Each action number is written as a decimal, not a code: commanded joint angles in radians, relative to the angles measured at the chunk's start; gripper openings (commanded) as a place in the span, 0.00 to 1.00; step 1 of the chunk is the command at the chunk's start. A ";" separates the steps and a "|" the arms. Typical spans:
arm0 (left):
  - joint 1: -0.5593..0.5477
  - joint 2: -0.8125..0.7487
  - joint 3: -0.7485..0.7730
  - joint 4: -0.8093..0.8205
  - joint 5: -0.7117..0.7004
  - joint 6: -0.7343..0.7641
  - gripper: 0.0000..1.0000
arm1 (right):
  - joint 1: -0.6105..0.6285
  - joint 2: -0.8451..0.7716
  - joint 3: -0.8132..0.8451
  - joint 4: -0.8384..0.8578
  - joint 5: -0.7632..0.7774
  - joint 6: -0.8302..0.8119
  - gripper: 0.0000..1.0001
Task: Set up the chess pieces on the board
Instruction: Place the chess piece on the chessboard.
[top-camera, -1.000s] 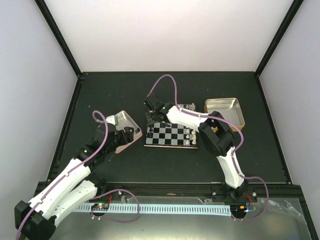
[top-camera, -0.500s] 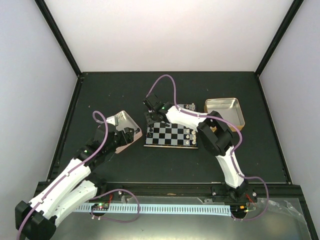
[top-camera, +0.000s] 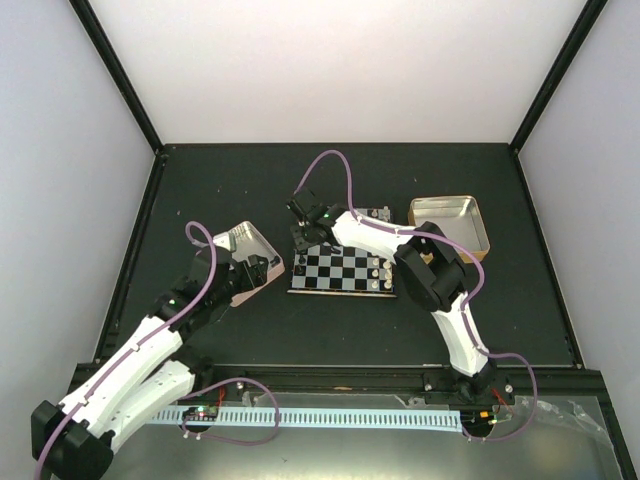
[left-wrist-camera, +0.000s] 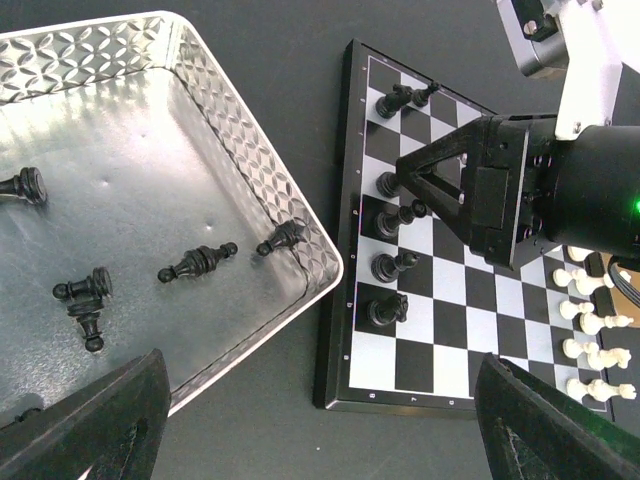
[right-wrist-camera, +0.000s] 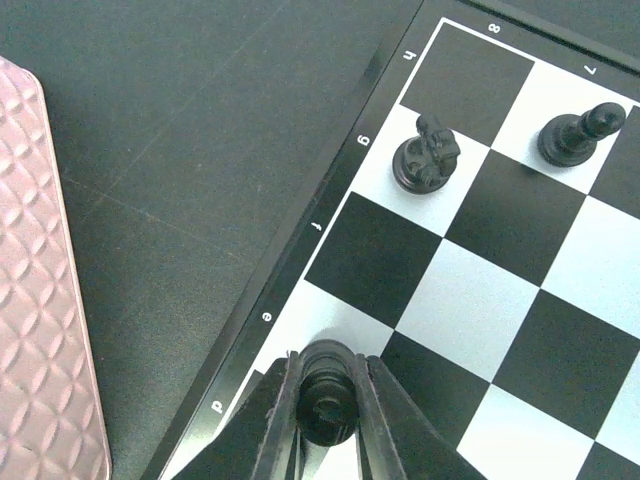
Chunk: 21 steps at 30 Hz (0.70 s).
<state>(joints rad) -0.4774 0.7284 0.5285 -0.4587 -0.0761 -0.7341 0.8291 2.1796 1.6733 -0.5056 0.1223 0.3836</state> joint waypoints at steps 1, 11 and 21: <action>0.010 0.004 0.001 -0.008 0.016 -0.002 0.85 | 0.003 -0.029 0.025 -0.013 -0.001 0.001 0.17; 0.022 0.015 0.014 -0.011 0.020 0.011 0.85 | 0.003 -0.060 0.036 -0.004 -0.010 0.021 0.27; 0.061 0.090 0.055 -0.049 0.020 0.032 0.85 | 0.002 -0.159 0.017 -0.012 0.033 0.058 0.36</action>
<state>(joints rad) -0.4400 0.7830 0.5323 -0.4725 -0.0628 -0.7296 0.8291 2.1078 1.6772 -0.5224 0.1249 0.4149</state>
